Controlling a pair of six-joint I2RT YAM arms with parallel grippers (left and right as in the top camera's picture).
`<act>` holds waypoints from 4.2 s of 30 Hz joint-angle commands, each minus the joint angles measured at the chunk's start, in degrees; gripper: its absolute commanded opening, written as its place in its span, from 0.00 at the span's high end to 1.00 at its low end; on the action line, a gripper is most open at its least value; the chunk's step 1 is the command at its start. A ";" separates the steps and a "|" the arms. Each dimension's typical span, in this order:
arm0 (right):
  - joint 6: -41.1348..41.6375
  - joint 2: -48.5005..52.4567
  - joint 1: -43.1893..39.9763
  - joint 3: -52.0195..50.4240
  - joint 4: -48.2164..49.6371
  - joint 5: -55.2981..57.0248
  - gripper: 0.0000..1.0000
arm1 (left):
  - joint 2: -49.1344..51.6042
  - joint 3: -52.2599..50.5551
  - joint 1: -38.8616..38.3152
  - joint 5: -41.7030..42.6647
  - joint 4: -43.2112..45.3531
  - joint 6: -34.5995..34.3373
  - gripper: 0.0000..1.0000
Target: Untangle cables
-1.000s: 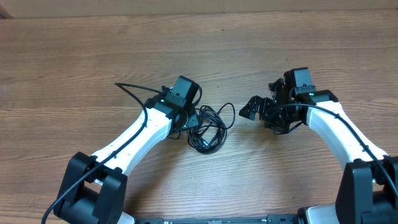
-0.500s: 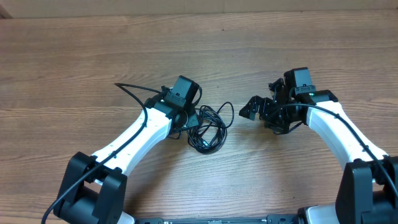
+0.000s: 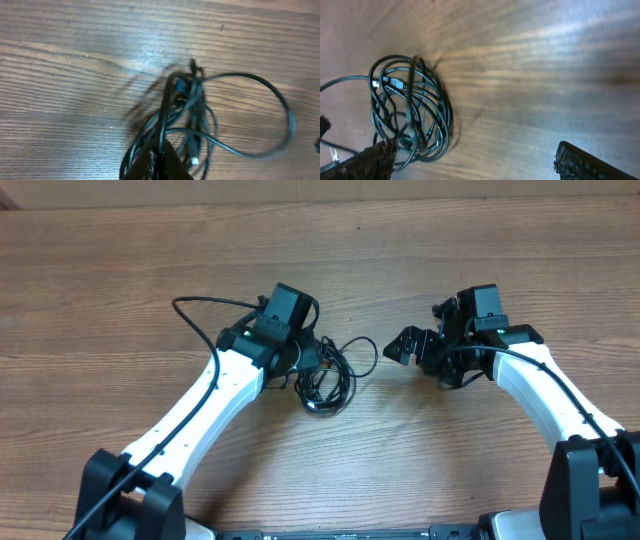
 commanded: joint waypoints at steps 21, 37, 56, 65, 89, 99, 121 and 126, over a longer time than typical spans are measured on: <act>20.11 -1.42 10.58 1.31 11.37 -9.05 0.27 | -8.07 1.66 0.26 21.22 9.09 14.80 0.95; 37.29 2.95 17.73 1.31 17.31 0.20 0.29 | -19.26 1.66 0.26 23.37 9.68 15.50 0.96; 34.21 10.60 16.81 1.31 9.18 15.72 0.96 | -34.10 1.66 7.48 10.75 8.04 14.27 0.96; 18.93 9.51 12.81 1.73 8.55 6.05 0.96 | -32.85 1.66 18.67 13.75 0.44 12.52 0.75; 10.60 2.21 12.72 3.28 6.71 6.21 0.95 | -8.37 1.36 5.11 37.90 -3.08 21.46 0.40; 10.60 2.21 12.72 3.28 6.38 6.27 0.90 | -8.41 -2.45 -2.16 24.35 -7.69 29.42 0.41; 10.60 2.21 12.72 3.28 5.90 6.25 0.88 | -23.98 -32.11 -12.39 3.10 33.20 8.90 0.43; 10.62 2.21 12.72 3.28 5.92 6.25 0.87 | -20.59 -32.17 -17.22 -0.55 38.82 8.90 0.43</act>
